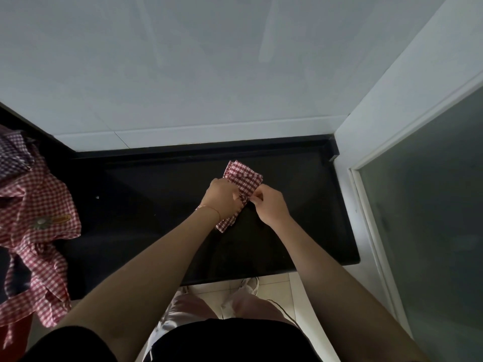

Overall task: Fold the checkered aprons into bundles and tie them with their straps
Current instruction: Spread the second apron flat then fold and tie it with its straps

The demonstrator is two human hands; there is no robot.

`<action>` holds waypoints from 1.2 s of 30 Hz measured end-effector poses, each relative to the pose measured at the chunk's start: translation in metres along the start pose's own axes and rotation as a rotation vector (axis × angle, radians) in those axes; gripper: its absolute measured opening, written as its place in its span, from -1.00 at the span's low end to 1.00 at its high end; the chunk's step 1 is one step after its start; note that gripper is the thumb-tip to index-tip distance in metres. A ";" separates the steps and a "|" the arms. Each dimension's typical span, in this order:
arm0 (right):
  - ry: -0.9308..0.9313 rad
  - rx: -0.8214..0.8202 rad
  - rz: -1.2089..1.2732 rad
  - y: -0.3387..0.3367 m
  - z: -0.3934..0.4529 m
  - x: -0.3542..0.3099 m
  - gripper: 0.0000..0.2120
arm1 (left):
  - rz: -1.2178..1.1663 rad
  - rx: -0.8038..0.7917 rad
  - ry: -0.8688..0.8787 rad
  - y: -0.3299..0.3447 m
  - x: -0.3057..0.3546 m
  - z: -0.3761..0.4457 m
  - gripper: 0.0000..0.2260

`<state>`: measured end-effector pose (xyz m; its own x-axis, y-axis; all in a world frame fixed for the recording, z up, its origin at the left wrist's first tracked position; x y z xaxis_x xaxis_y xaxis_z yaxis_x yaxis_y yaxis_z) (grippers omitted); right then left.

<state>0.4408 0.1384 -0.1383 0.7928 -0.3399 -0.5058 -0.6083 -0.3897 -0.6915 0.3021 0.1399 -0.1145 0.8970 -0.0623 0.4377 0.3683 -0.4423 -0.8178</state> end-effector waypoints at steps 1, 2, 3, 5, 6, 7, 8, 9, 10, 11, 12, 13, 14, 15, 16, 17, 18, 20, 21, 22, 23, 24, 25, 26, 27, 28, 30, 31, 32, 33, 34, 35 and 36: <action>0.015 -0.015 0.002 0.002 -0.001 0.002 -0.94 | -0.084 0.027 -0.049 0.002 -0.002 -0.002 -0.89; 0.023 -0.027 -0.005 0.005 -0.002 0.003 -0.94 | -0.148 0.032 -0.096 0.006 -0.003 -0.003 -0.91; 0.025 -0.031 -0.013 0.008 -0.003 0.004 -0.94 | -0.186 0.021 -0.131 0.010 -0.002 -0.005 -0.92; 0.032 -0.032 -0.022 0.012 -0.004 0.006 -0.94 | -0.208 -0.020 -0.166 0.016 0.001 -0.004 -0.91; 0.036 -0.034 -0.026 0.014 -0.005 0.007 -0.93 | -0.195 -0.041 -0.168 0.017 0.002 -0.005 -0.87; 0.036 -0.034 -0.028 0.014 -0.004 0.008 -0.92 | -0.165 -0.059 -0.160 0.018 0.003 -0.004 -0.84; 0.034 -0.032 -0.027 0.015 -0.004 0.008 -0.91 | -0.121 -0.076 -0.147 0.018 0.005 -0.003 -0.81; 0.027 -0.029 -0.029 0.015 -0.004 0.007 -0.91 | -0.071 -0.091 -0.134 0.018 0.007 -0.002 -0.79; 0.019 -0.027 -0.037 0.014 -0.004 0.006 -0.90 | -0.023 -0.112 -0.124 0.017 0.009 -0.002 -0.80; 0.011 -0.025 -0.053 0.013 -0.005 0.006 -0.90 | 0.022 -0.134 -0.117 0.018 0.012 -0.002 -0.82; 0.004 -0.022 -0.079 0.013 -0.005 0.005 -0.89 | 0.061 -0.157 -0.111 0.018 0.014 -0.002 -0.84; 0.004 -0.018 -0.116 0.013 -0.006 0.006 -0.88 | 0.090 -0.169 -0.102 0.019 0.016 -0.003 -0.84; 0.008 -0.015 -0.162 0.013 -0.006 0.007 -0.84 | 0.111 -0.171 -0.095 0.019 0.017 -0.003 -0.84; 0.019 -0.016 -0.214 0.013 -0.006 0.007 -0.80 | 0.128 -0.169 -0.088 0.019 0.018 -0.004 -0.84; 0.032 -0.021 -0.257 0.014 -0.006 0.007 -0.77 | 0.136 -0.171 -0.086 0.019 0.019 -0.005 -0.83; 0.044 -0.026 -0.279 0.015 -0.005 0.007 -0.75 | 0.138 -0.179 -0.087 0.019 0.019 -0.005 -0.82; 0.055 -0.027 -0.281 0.015 -0.005 0.007 -0.74 | 0.140 -0.192 -0.092 0.019 0.019 -0.005 -0.82; 0.073 -0.016 -0.255 0.013 -0.005 0.005 -0.74 | 0.151 -0.225 -0.095 0.018 0.019 -0.005 -0.81; 0.081 -0.007 -0.239 0.012 -0.004 0.005 -0.73 | 0.145 -0.241 -0.092 0.018 0.018 -0.004 -0.82; 0.090 0.002 -0.223 0.011 -0.004 0.004 -0.73 | 0.130 -0.262 -0.086 0.018 0.018 -0.003 -0.83; 0.099 0.011 -0.204 0.010 -0.004 0.004 -0.72 | 0.110 -0.282 -0.075 0.018 0.017 -0.003 -0.84; 0.111 0.020 -0.187 0.010 -0.004 0.003 -0.72 | 0.093 -0.299 -0.061 0.018 0.017 -0.002 -0.86; 0.124 0.026 -0.173 0.010 -0.004 0.002 -0.73 | 0.084 -0.309 -0.044 0.016 0.016 -0.001 -0.88; 0.137 0.028 -0.160 0.011 -0.004 0.001 -0.72 | 0.083 -0.310 -0.022 0.014 0.015 -0.001 -0.87; 0.144 0.026 -0.141 0.013 -0.004 0.001 -0.72 | 0.083 -0.303 -0.007 0.012 0.014 -0.001 -0.85; 0.144 0.021 -0.116 0.014 -0.004 0.001 -0.71 | 0.076 -0.283 -0.001 0.009 0.011 0.000 -0.84; 0.116 0.007 -0.079 0.012 -0.003 0.002 -0.69 | 0.038 -0.215 -0.012 0.003 0.006 0.001 -0.83; 0.093 -0.007 -0.081 0.011 -0.003 0.003 -0.70 | 0.000 -0.179 -0.028 0.002 0.003 0.001 -0.82; 0.070 -0.023 -0.087 0.009 -0.003 0.004 -0.72 | -0.046 -0.141 -0.048 0.000 -0.001 0.000 -0.83; 0.053 -0.037 -0.089 0.007 -0.001 0.006 -0.75 | -0.090 -0.108 -0.067 0.000 -0.003 -0.001 -0.86; 0.043 -0.052 -0.089 0.006 -0.001 0.007 -0.78 | -0.121 -0.088 -0.079 0.000 -0.004 -0.002 -0.88; 0.037 -0.061 -0.096 0.005 -0.001 0.007 -0.80 | -0.137 -0.084 -0.087 0.002 -0.005 -0.004 -0.89; 0.032 -0.065 -0.112 0.005 -0.002 0.008 -0.80 | -0.138 -0.093 -0.085 0.004 -0.004 -0.006 -0.89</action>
<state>0.4439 0.1321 -0.1444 0.8548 -0.3181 -0.4101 -0.5183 -0.4811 -0.7071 0.2986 0.1329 -0.1177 0.8584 0.0788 0.5069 0.4687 -0.5220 -0.7126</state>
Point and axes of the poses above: each hand's wrist, its own z-axis towards the middle knuckle, its own y-axis out of the palm, x = y × z, the point moved 5 cm from there along z, towards the middle knuckle, and after that the axes turned 9 degrees about y, right-handed, at the moved point
